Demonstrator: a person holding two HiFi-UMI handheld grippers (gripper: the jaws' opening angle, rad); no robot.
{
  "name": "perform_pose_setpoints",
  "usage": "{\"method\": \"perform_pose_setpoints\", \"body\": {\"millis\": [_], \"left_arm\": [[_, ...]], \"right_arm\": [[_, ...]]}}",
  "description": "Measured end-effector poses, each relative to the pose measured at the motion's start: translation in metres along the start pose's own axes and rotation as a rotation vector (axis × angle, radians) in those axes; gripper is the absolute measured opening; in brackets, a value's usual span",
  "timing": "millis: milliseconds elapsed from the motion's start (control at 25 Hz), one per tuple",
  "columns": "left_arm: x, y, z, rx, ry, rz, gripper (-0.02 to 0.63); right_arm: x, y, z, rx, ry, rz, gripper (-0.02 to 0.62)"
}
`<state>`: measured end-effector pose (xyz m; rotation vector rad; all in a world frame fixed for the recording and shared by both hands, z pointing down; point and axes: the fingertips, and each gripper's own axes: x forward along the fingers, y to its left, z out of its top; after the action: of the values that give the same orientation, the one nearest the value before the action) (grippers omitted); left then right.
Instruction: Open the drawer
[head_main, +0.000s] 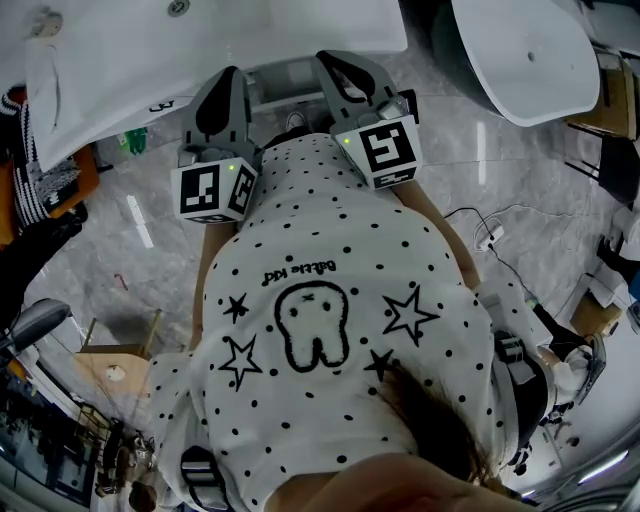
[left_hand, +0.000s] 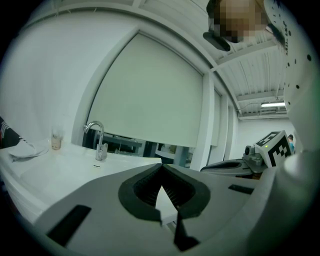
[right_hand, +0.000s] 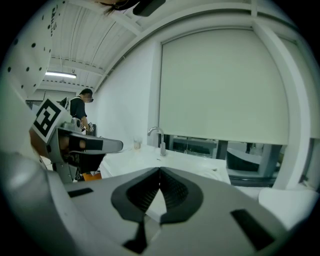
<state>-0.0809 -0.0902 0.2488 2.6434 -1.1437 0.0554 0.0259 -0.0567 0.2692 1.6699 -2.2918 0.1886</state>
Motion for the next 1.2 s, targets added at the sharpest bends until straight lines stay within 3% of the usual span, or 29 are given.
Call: {"method": "perform_pose_setpoints", "body": {"millis": [1200], "left_arm": [[0.0049,-0.0074,-0.0055,-0.003,0.011,-0.019,0.005]], "right_arm": [[-0.0031,-0.0017,-0.0044,-0.004,0.004,0.006,0.014]]}}
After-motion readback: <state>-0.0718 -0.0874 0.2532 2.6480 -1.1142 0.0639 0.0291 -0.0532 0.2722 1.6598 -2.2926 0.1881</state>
